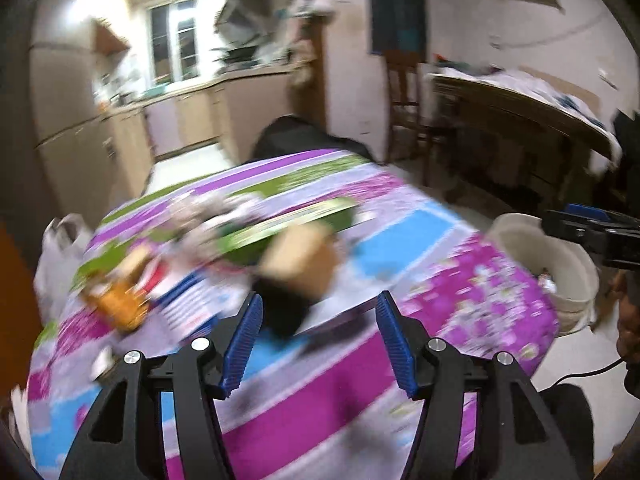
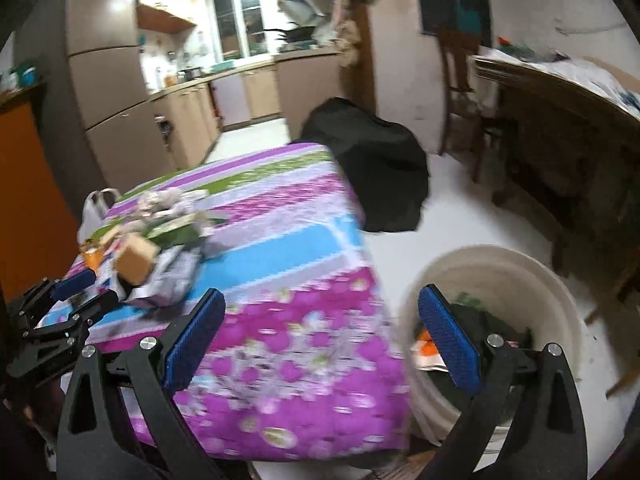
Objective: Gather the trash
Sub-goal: 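Move both tools back over the table, then grasp the black pouch with the left gripper while the right grasps the blue medicine box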
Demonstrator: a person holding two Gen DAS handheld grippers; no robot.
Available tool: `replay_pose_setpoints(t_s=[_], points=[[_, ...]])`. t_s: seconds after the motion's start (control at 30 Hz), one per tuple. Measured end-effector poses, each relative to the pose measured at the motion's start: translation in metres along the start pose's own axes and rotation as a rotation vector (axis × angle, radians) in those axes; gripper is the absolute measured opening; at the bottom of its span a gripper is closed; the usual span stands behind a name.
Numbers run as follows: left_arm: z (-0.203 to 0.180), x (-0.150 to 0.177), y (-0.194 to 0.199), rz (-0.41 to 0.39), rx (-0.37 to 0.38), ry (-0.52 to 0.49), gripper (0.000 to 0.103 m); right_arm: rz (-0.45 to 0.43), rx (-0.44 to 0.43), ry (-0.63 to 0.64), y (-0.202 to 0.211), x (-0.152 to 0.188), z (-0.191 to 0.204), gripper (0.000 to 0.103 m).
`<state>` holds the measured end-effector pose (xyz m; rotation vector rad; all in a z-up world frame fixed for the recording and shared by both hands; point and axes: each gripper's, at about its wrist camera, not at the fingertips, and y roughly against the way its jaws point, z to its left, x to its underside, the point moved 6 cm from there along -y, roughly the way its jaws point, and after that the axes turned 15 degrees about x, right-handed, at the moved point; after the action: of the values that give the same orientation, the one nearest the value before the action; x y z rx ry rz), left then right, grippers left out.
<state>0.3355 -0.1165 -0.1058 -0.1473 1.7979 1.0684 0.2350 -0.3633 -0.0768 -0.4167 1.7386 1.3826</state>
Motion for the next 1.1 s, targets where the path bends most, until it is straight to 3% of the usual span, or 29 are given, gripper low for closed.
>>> replay_pose_setpoints(t_s=[0.17,0.33,0.43,0.63,0.7,0.87,0.93,1.1], points=[[0.077,0.029,0.049,-0.025,-0.117,0.12,0.064,-0.007,-0.148,0.094,0.002,0.009,0.061,0.091],[0.136,0.058,0.071,-0.01,-0.172,0.2,0.073,0.001,-0.326,0.209,0.01,0.023,0.131,0.065],[0.151,0.065,0.069,-0.005,-0.169,0.201,0.076,-0.007,-0.425,0.285,0.018,0.029,0.176,0.059],[0.158,0.057,0.041,0.033,-0.111,0.155,0.08,-0.01,-0.469,0.404,0.01,0.02,0.24,0.061],[0.161,0.057,0.027,0.086,-0.079,0.17,0.08,-0.014,-0.454,0.416,0.004,0.011,0.246,0.063],[0.174,0.056,0.016,0.107,-0.034,0.22,0.08,0.017,-0.455,0.399,-0.006,-0.004,0.244,0.065],[0.178,0.058,0.011,0.122,0.001,0.252,0.077,0.025,-0.453,0.404,-0.01,-0.004,0.245,0.066],[0.178,0.059,0.014,0.116,-0.015,0.246,0.061,0.047,-0.47,0.427,-0.013,0.001,0.253,0.068]])
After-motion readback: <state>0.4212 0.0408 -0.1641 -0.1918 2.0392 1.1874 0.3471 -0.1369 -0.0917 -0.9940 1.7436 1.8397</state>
